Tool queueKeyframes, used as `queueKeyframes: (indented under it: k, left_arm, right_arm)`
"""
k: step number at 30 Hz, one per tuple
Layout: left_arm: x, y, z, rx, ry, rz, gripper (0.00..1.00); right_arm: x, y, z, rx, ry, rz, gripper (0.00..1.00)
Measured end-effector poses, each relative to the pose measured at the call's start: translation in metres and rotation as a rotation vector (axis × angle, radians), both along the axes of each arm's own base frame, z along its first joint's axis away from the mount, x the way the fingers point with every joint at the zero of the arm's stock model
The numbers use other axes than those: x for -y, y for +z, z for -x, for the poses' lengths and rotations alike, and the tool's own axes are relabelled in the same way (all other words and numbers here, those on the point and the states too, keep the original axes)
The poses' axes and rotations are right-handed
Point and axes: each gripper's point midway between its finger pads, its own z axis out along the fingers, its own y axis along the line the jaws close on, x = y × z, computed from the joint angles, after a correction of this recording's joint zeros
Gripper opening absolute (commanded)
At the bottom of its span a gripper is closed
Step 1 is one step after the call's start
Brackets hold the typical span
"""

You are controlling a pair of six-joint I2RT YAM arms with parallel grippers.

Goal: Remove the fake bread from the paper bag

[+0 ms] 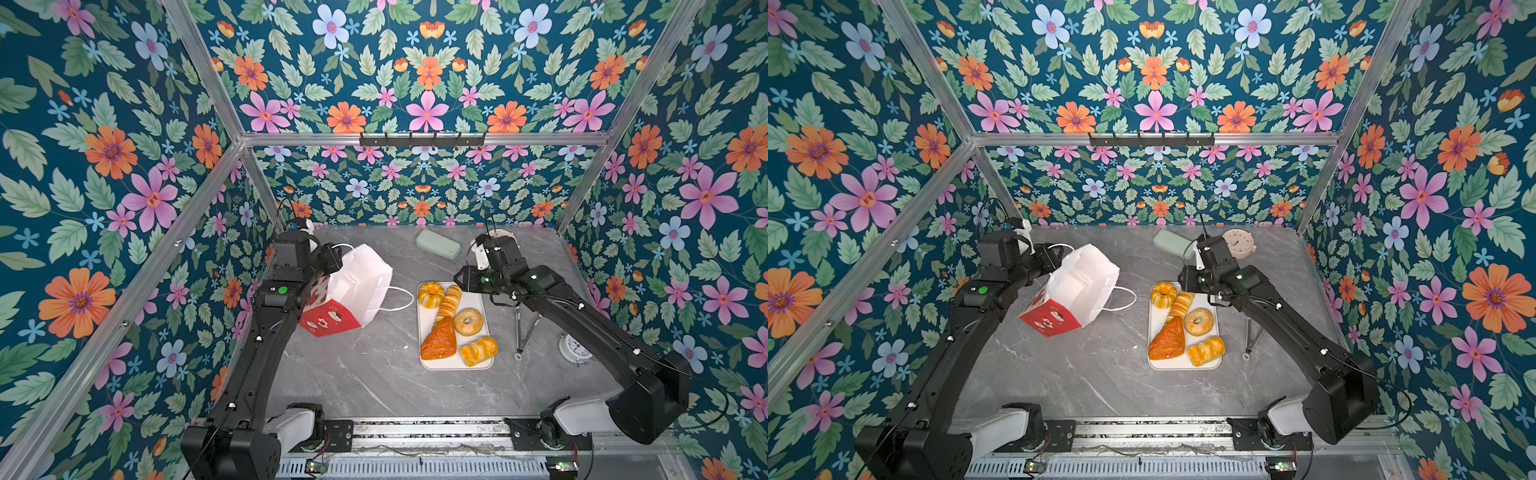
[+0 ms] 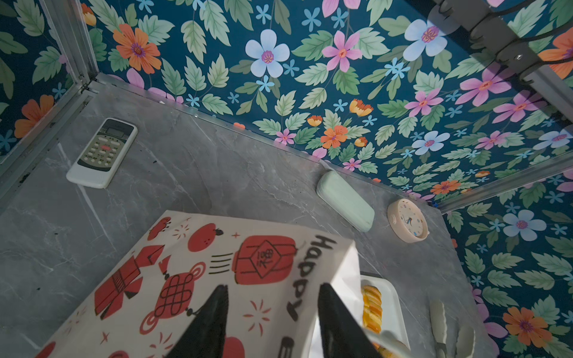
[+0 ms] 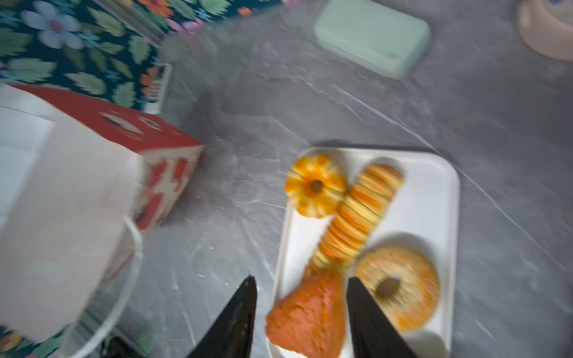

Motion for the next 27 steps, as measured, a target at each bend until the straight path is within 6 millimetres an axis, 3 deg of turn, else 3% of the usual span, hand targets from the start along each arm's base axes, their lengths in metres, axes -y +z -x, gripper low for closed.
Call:
queueKeyframes:
  k: [4,7,12,19,23,27]
  left_arm:
    - [0.0,-0.002,0.001,-0.004,0.0,0.0,0.5]
    - [0.002,-0.001,0.0,0.0,-0.009,0.005,0.5]
    - [0.006,0.003,-0.006,0.013,-0.026,0.018,0.5]
    - [0.01,0.011,-0.015,0.035,-0.034,0.049,0.5]
    - [0.013,0.012,-0.019,0.04,-0.042,0.064,0.51]
    - [0.016,0.014,-0.02,0.044,-0.049,0.082,0.51]
  right_arm:
    - [-0.047,0.023,-0.013,0.016,0.079,-0.144,0.48]
    - [-0.071,0.023,-0.007,-0.038,0.133,-0.21,0.48]
    - [-0.074,0.017,0.02,-0.149,0.173,-0.284,0.49]
    - [-0.083,0.016,0.072,-0.316,0.293,-0.366,0.5]
    - [-0.088,0.011,0.086,-0.379,0.323,-0.376,0.5]
    - [-0.099,0.002,0.083,-0.415,0.338,-0.384,0.5]
